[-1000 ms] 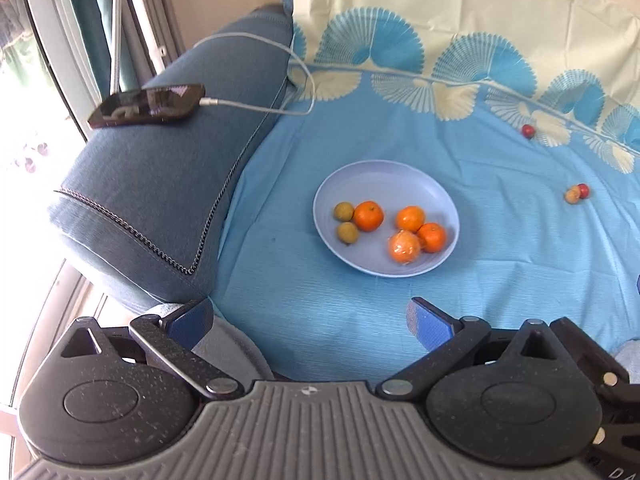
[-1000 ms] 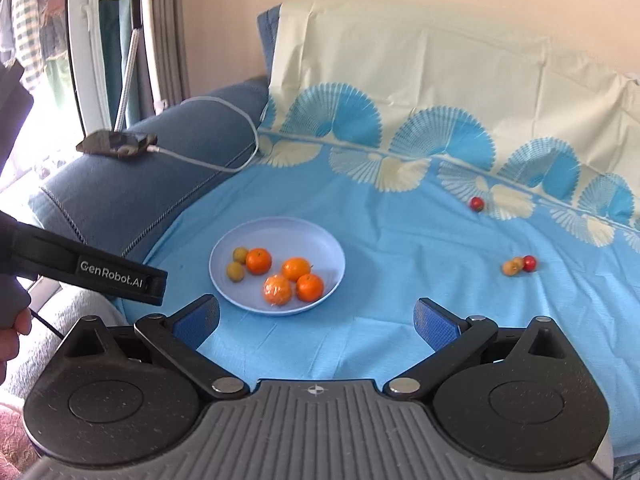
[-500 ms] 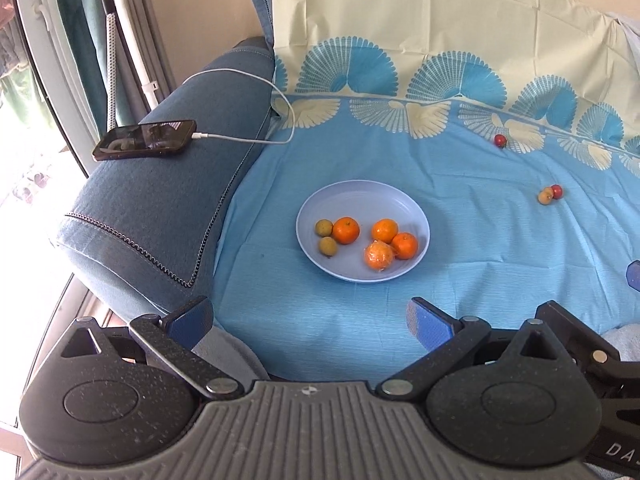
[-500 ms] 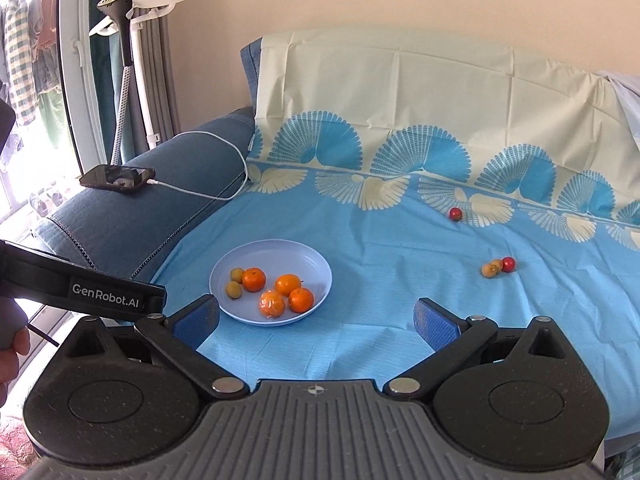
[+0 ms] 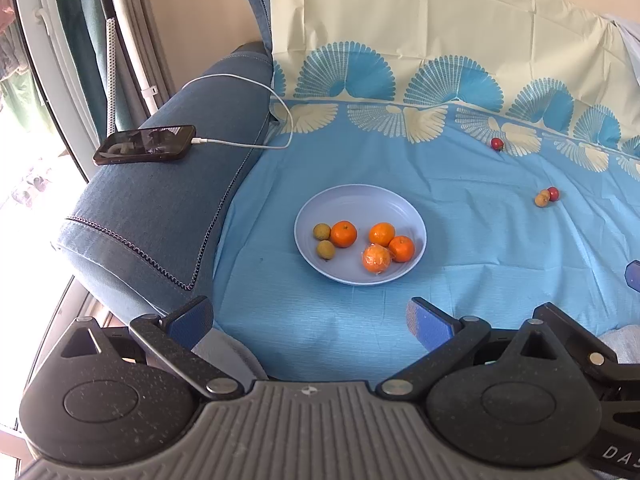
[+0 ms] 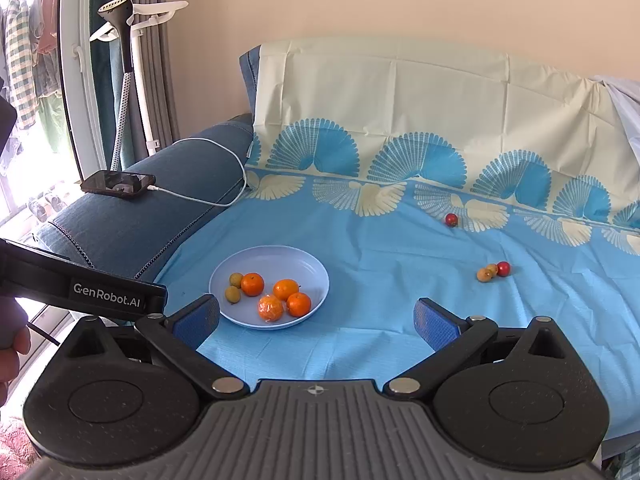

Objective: Organize fruits
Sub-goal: 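Move both open grippers away from the plate toward the red tomatoes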

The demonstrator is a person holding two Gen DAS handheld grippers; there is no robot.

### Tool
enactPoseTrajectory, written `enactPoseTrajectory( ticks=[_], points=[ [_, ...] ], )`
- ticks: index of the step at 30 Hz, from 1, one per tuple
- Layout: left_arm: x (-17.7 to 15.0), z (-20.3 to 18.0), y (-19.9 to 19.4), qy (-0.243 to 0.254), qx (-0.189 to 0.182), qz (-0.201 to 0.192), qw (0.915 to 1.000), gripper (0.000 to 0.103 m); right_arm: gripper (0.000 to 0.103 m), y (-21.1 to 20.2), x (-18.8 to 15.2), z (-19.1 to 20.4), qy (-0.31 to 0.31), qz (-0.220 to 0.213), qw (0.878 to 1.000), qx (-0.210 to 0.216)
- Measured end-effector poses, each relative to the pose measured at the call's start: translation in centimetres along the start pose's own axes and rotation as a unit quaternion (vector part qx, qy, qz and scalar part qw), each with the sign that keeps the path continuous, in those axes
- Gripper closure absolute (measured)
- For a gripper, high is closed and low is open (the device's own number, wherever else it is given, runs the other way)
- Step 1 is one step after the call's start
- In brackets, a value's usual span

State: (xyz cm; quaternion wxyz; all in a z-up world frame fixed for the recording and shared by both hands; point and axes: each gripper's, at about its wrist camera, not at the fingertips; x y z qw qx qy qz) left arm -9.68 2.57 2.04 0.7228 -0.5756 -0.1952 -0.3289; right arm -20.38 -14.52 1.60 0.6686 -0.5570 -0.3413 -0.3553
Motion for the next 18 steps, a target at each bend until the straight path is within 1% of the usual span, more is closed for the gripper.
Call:
enactPoseTrajectory(
  ticks=[8,18],
  points=[
    [0.3,-0.3,1.1,-0.002,0.001,0.014,0.9999,0.000,0.001,0.8,0.1,-0.3,-0.001,0.013,1.000,0.003],
    [1.6,-2.6,3.9,0.022,0.009,0.041,0.9989,0.000,0.001,2.9,-0.5,-2.5,0.027,0.032,0.999,-0.001]
  ],
)
Point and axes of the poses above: each gripper's, at about its wrist camera, not at the fingertips, and y roughly the way its jaws point, z to its left, x to its top, and after that the axes turned 12 degrees about x, right-handed
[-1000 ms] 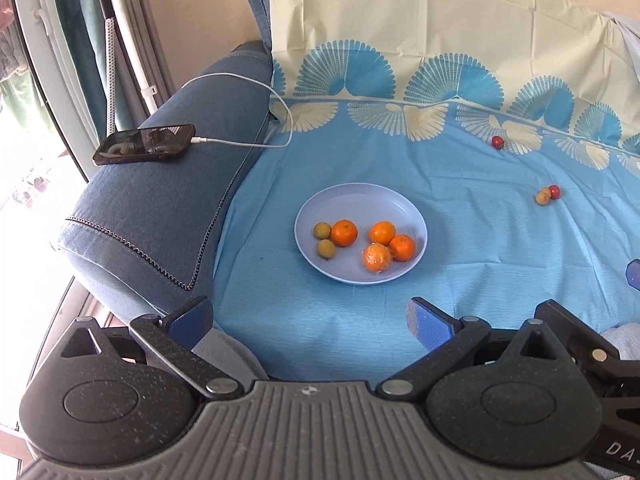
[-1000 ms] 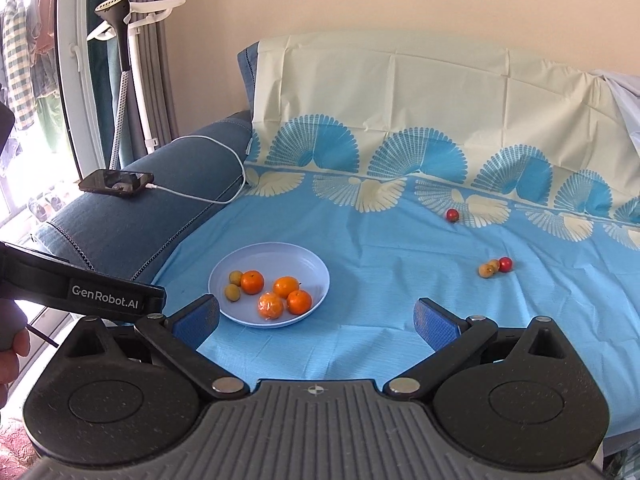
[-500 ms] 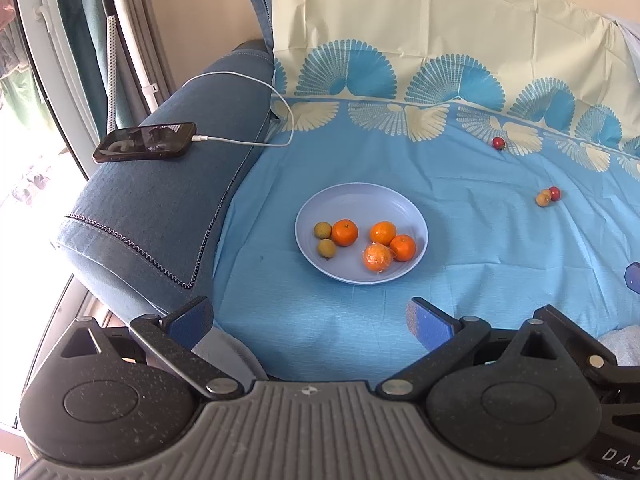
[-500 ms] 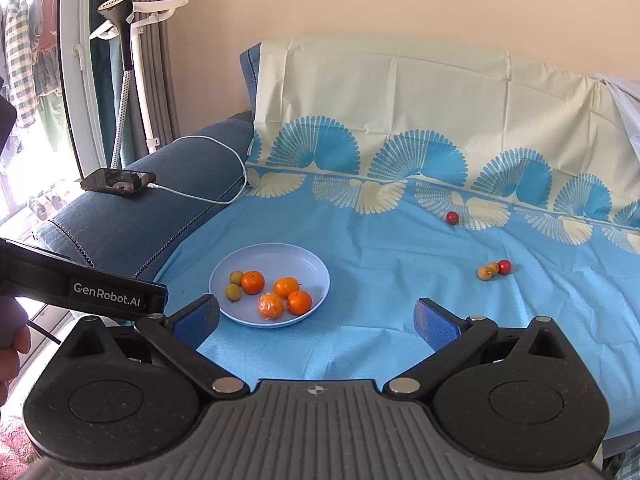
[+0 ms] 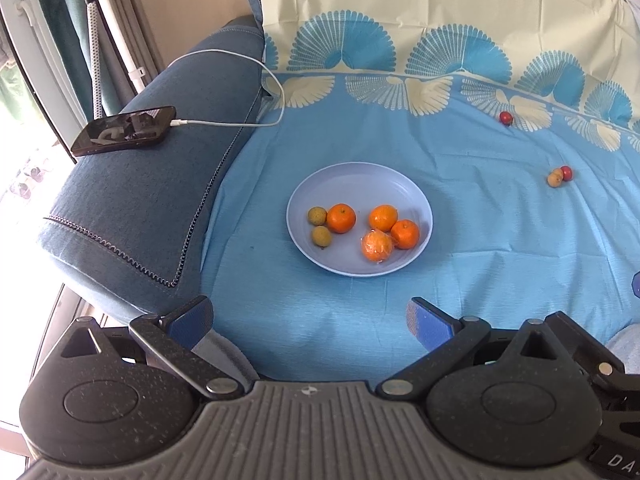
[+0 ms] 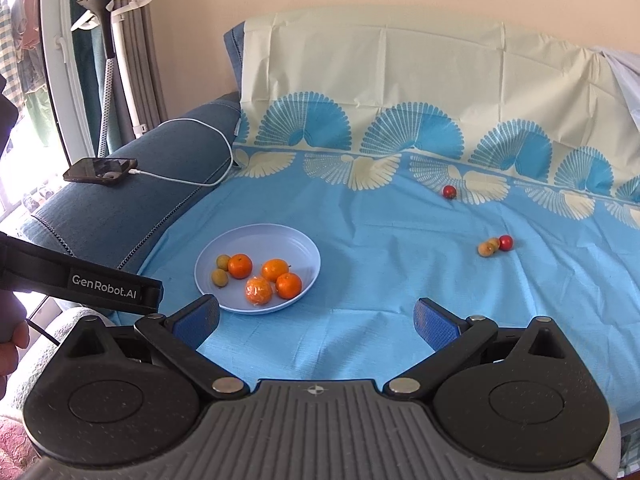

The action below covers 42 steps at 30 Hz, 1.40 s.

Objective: Organize fruits
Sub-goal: 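Move both open grippers away from the plate toward the red tomatoes, then grasp a red cherry tomato with the left gripper while the right gripper grasps another tomato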

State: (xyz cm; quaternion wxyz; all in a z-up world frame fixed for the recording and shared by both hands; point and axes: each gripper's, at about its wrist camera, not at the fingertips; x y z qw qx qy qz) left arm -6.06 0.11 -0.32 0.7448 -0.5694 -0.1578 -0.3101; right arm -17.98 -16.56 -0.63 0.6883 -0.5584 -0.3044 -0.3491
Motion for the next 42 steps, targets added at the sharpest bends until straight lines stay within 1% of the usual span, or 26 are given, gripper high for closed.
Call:
enactPoseTrajectory(
  ticks=[5,10,15,21,27,31,33,37,42],
  points=[
    [1.6,-1.0,0.9,0.001,0.002,0.007,1.0000,0.000,0.001,1.5,0.2,-1.4,0.015,0.010,1.000,-0.001],
    [2.8,-2.4,2.1,0.010,0.001,0.016,0.9998,0.000,0.001,2.7,0.3,-3.2,0.030,0.016,0.999,-0.013],
    [4.2,-4.2,3.5,0.025,-0.002,0.025,0.9994,0.000,0.001,3.7,0.3,-5.5,0.051,0.023,0.998,-0.036],
    [6.2,-6.8,4.7,0.037,-0.013,0.024,0.9989,0.000,0.001,4.8,0.8,-8.9,0.073,0.024,0.995,-0.071],
    [8.5,-11.4,6.2,0.062,-0.019,0.020,0.9977,0.000,0.001,5.6,0.9,-14.7,0.091,0.011,0.986,-0.140],
    [10.7,-14.8,7.6,0.076,-0.024,0.017,0.9967,0.000,0.001,6.5,0.7,-18.9,0.114,0.008,0.978,-0.175],
    [12.0,-16.6,8.3,0.079,-0.029,0.019,0.9962,0.000,0.001,7.2,0.6,-20.9,0.126,0.008,0.975,-0.184],
    [14.0,-19.6,10.0,0.088,-0.028,0.022,0.9955,0.000,0.001,8.9,0.9,-23.8,0.138,0.010,0.971,-0.197],
    [15.4,-22.7,12.1,0.100,-0.027,0.030,0.9942,0.000,0.001,10.9,1.4,-26.8,0.140,0.010,0.968,-0.209]
  ],
)
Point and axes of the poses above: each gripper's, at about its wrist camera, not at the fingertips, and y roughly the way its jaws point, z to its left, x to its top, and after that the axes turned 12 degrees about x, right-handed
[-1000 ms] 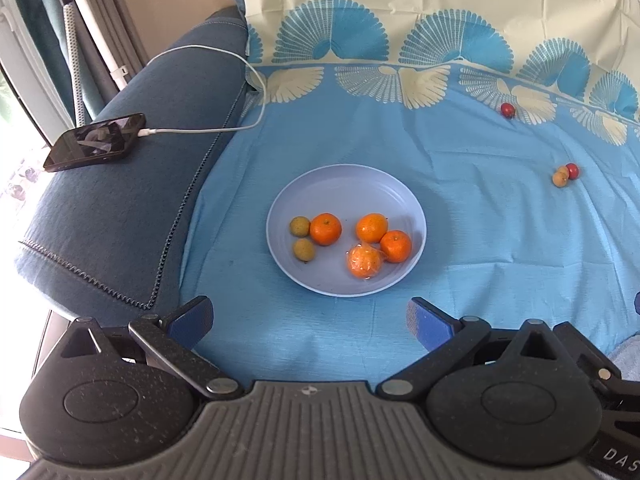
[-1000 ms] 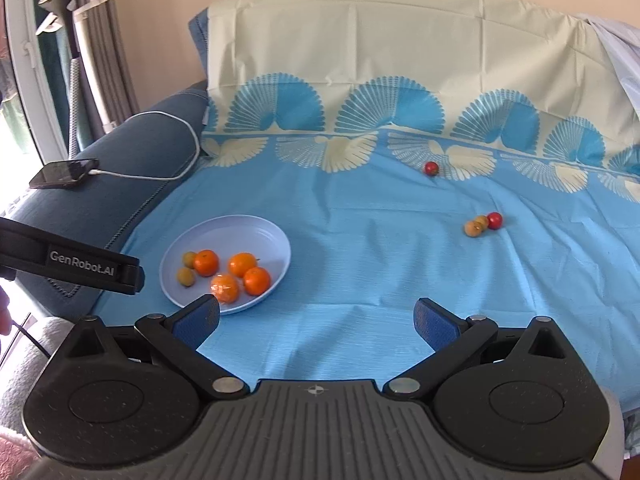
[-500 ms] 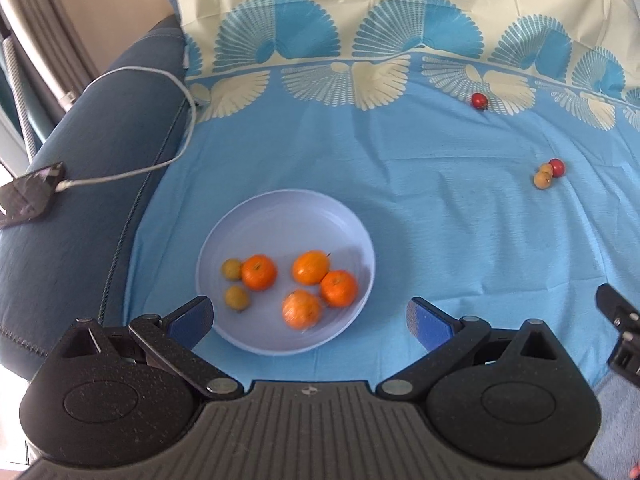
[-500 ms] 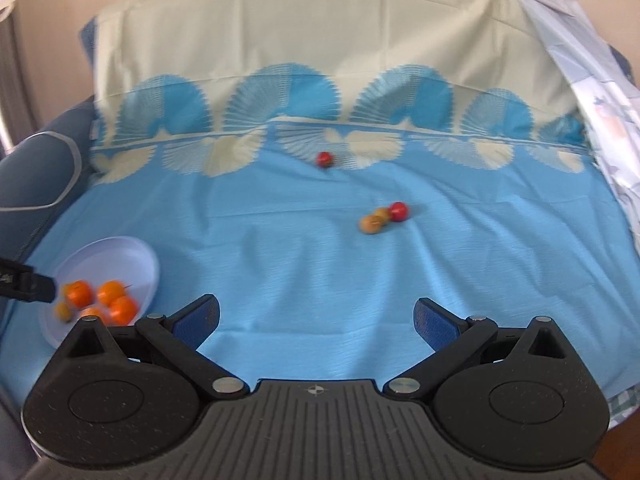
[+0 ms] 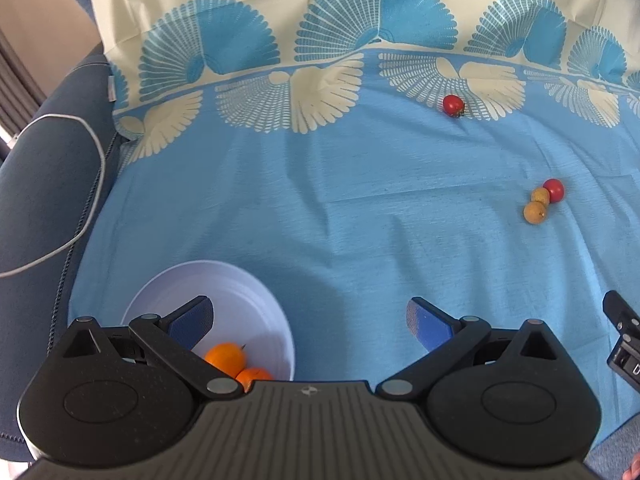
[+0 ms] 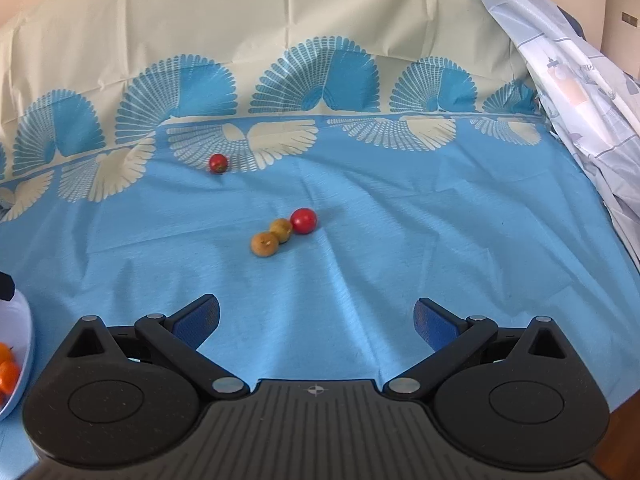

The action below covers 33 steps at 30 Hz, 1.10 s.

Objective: Organize fruits
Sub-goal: 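Grasp a red cherry tomato with the left gripper while the right gripper grasps another tomato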

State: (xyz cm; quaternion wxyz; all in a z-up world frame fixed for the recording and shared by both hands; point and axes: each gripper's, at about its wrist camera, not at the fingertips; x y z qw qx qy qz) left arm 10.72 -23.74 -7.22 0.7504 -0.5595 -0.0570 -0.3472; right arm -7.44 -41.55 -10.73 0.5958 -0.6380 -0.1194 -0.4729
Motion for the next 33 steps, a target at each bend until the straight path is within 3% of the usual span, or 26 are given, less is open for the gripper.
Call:
enactPoseTrajectory(
  ticks=[7,16,20,25,30,33],
  points=[
    [3.5,-3.6,3.6,0.018,-0.010,-0.002,0.9998,0.000,0.001,4.8,1.0,-2.1,-0.010,-0.017,0.999,-0.039],
    [11.3,-11.3,9.9,0.049,-0.030,-0.051,0.9971,0.000,0.001,14.6,2.0,-5.1,-0.059,-0.005,0.995,-0.078],
    [14.4,-14.5,12.9,0.060,-0.047,-0.073,0.9945,0.000,0.001,17.2,2.5,-5.3,-0.095,-0.013,0.994,-0.046],
    [17.8,-18.0,16.1,0.090,-0.068,-0.096,0.9889,0.000,0.001,19.5,3.6,-3.7,-0.171,-0.036,0.985,-0.011],
    [19.8,-19.8,17.8,0.094,-0.095,-0.106,0.9853,0.000,0.001,20.4,4.9,-5.0,-0.114,-0.022,0.992,0.041],
    [20.3,-20.3,18.0,0.090,-0.100,-0.101,0.9857,0.000,0.002,20.4,4.8,-5.4,-0.103,-0.019,0.993,0.048]
  ],
)
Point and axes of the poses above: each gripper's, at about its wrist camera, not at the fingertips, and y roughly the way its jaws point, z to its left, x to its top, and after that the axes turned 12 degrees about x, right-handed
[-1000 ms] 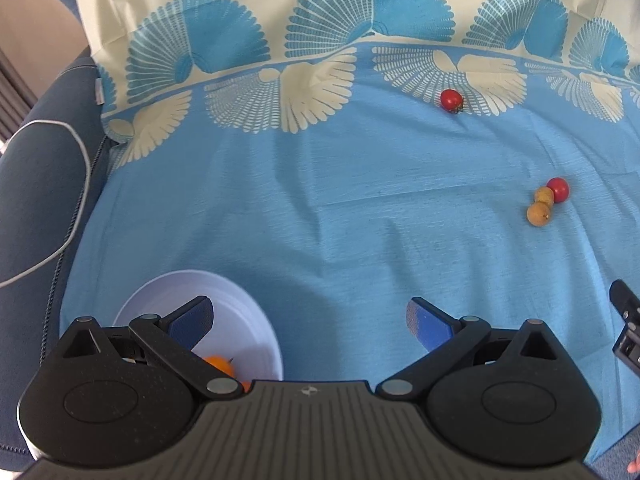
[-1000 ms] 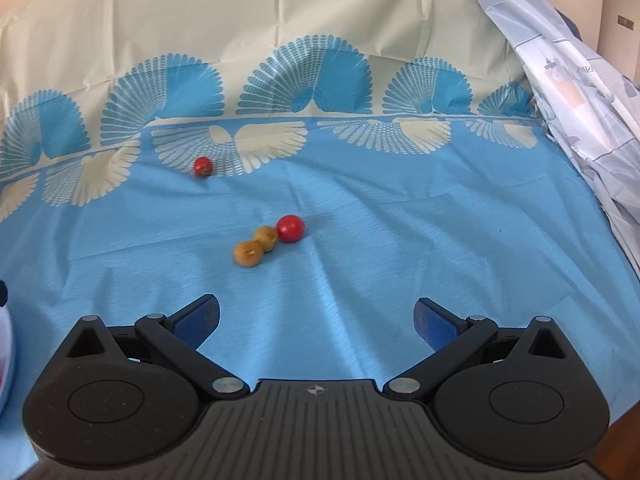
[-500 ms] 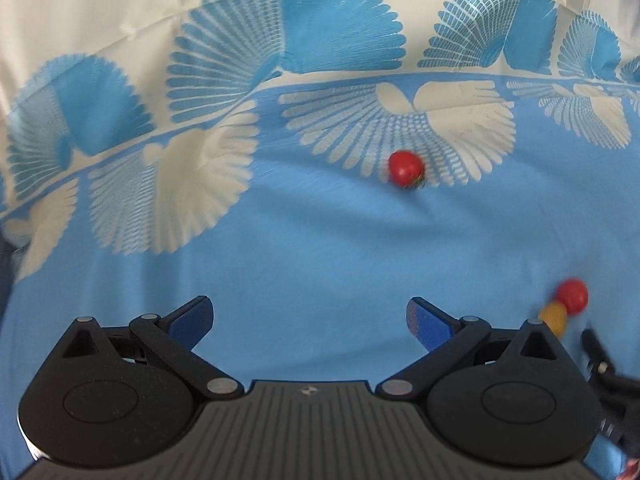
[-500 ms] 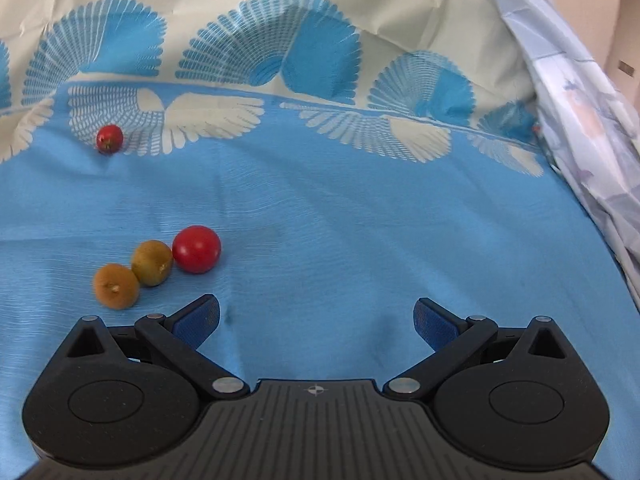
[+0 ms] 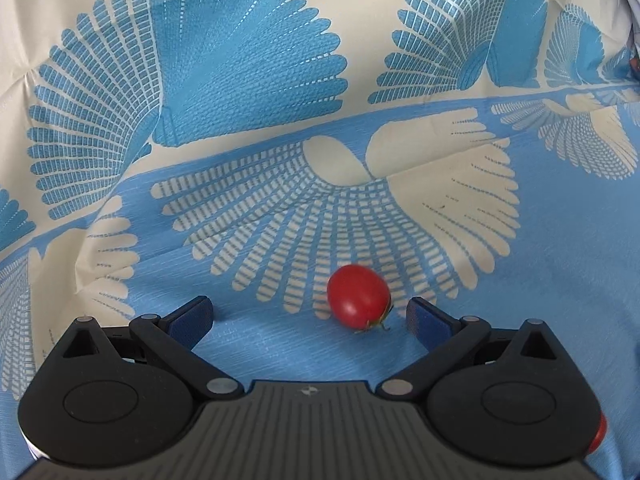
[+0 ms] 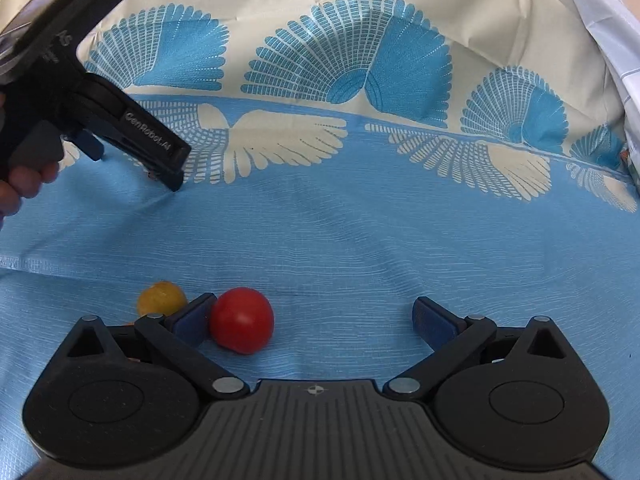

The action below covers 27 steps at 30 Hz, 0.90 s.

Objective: Organize fruits
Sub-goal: 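Grasp a red cherry tomato with the left gripper while the right gripper grasps another tomato, then carry the tomato with the left gripper while the right gripper carries its tomato toward the plate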

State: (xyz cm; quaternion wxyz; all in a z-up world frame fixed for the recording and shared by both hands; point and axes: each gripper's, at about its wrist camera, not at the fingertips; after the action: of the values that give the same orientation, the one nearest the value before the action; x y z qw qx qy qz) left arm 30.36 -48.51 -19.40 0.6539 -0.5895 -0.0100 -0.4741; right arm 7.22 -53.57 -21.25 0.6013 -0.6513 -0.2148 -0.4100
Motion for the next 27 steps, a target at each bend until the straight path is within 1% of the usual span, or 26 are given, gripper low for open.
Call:
enactPoseTrajectory(
  ticks=[1,2,3,4,5,6,7,8,9,10,12,14,18,20,23,25,27],
  points=[
    [0.1,-0.1,0.0,0.001,0.000,0.000,1.0000,0.000,0.003,0.0,-0.1,0.3,-0.006,-0.001,1.000,-0.004],
    [0.0,-0.2,-0.1,0.001,-0.001,-0.002,1.0000,0.001,0.006,-0.1,-0.2,0.4,-0.011,-0.002,1.000,-0.005],
    [0.0,-0.2,-0.3,-0.003,-0.006,-0.008,1.0000,0.004,0.011,-0.2,-0.2,0.5,-0.012,-0.001,1.000,-0.001],
    [-0.1,-0.1,-0.7,-0.008,-0.013,-0.014,0.9998,0.022,0.015,-0.3,-0.2,0.5,-0.009,0.001,1.000,0.004],
    [-0.1,-0.2,-0.9,-0.006,-0.022,-0.016,0.9996,0.059,0.029,-0.5,-0.2,0.6,-0.006,0.001,1.000,0.008],
    [0.0,0.0,-1.4,-0.003,-0.039,-0.010,0.9992,0.070,0.054,-0.7,-0.2,0.8,-0.007,-0.002,1.000,0.015],
    [0.0,0.2,-1.7,-0.010,-0.042,-0.009,0.9990,0.070,0.069,-0.8,-0.2,1.1,-0.014,-0.006,1.000,0.023],
    [-0.1,0.3,-2.3,-0.018,-0.045,-0.013,0.9987,0.071,0.072,-0.8,-0.1,1.5,-0.022,-0.006,1.000,0.019],
    [-0.2,0.4,-2.8,-0.021,-0.048,-0.019,0.9984,0.071,0.072,-0.8,-0.1,1.6,-0.024,-0.004,1.000,0.014],
    [-0.3,0.5,-3.3,-0.021,-0.048,-0.025,0.9983,0.071,0.073,-0.9,0.0,1.5,-0.012,-0.008,1.000,0.012],
    [-0.5,1.1,-4.3,-0.024,-0.051,-0.032,0.9979,0.071,0.073,-1.3,0.1,0.8,0.020,-0.020,1.000,0.000],
    [-0.8,1.8,-5.5,-0.030,-0.053,-0.036,0.9975,0.071,0.072,-1.7,0.1,0.1,0.034,-0.039,0.998,-0.019],
    [-2.1,3.4,-9.0,-0.047,-0.043,-0.043,0.9970,0.071,0.072,-2.3,-0.1,-1.4,0.063,-0.056,0.996,-0.040],
    [-3.5,4.8,-11.6,-0.063,-0.041,-0.042,0.9962,0.071,0.072,-2.9,-0.2,-1.6,0.063,-0.065,0.994,-0.056],
    [-6.1,6.8,-16.4,-0.072,-0.037,-0.046,0.9957,0.071,0.072,-4.7,-0.1,-1.7,0.072,-0.074,0.992,-0.078],
    [-8.1,8.1,-19.8,-0.079,-0.033,-0.050,0.9951,0.071,0.072,-6.7,0.2,-1.5,0.076,-0.082,0.990,-0.082],
    [-10.2,9.4,-23.1,-0.088,-0.035,-0.050,0.9942,0.071,0.072,-9.2,0.6,-0.8,0.072,-0.088,0.991,-0.076]
  ],
)
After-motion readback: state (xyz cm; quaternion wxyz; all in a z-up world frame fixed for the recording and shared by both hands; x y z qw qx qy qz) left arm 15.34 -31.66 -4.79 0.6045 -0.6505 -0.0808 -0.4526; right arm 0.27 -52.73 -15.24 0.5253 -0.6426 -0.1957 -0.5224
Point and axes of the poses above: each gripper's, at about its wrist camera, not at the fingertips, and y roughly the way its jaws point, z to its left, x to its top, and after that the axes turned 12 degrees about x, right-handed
